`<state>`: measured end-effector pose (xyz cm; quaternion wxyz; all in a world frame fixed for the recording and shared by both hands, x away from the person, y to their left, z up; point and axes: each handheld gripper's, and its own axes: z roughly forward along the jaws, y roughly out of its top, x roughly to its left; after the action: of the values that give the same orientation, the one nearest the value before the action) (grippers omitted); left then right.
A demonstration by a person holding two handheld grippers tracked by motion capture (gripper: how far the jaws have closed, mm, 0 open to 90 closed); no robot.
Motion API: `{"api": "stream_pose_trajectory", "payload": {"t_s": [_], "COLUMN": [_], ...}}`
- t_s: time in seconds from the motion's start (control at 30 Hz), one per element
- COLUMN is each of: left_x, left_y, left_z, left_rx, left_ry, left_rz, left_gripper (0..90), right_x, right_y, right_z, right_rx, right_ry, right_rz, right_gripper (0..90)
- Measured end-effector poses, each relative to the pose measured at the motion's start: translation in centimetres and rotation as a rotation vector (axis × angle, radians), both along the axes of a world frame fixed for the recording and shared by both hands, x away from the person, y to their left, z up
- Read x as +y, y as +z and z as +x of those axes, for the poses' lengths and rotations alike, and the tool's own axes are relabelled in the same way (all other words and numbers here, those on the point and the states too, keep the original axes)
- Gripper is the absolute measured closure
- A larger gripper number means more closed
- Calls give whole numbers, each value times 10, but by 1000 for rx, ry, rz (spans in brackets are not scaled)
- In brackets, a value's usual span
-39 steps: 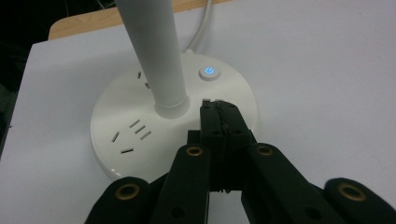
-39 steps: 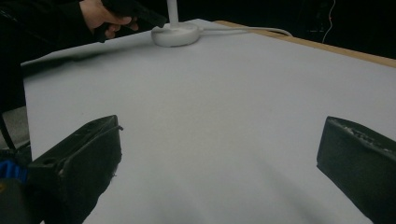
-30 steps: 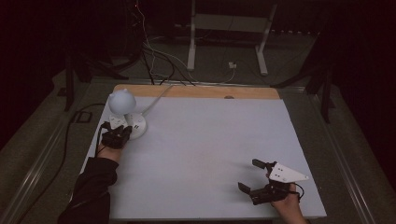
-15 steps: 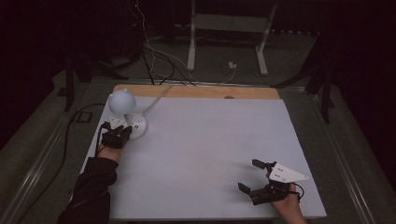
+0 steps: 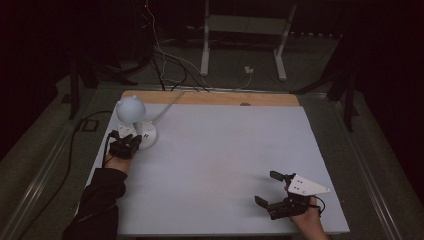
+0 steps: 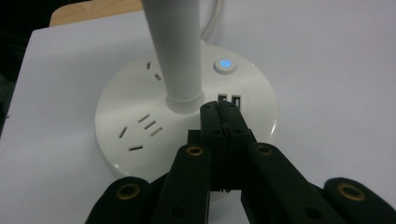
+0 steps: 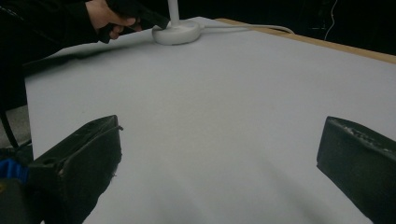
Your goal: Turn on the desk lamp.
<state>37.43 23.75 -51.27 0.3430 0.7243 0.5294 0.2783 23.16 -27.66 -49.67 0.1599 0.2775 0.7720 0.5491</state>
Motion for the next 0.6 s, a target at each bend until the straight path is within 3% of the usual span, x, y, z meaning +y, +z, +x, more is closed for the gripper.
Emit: {"api": "stream_pose_trajectory", "payload": {"t_s": [0.23,0.47,0.6], "left_x": [1,1,1], "left_y": [0,14,17], "left_z": [-2,-11,-14], "left_rx": [-16,-69,-51], "left_ry": [9,25,35], "left_rz": [-10,-53,-64], "left_gripper": [900,873,832], "right_x": [0,-1,-1], "right_y": [1,1,1], "right_z": [-1,0,-1], "right_rx": [-6,-7,-9], "right_ry": [0,-2,0], "right_rz": [-3,0,-4], "right_gripper": [0,0,0]}}
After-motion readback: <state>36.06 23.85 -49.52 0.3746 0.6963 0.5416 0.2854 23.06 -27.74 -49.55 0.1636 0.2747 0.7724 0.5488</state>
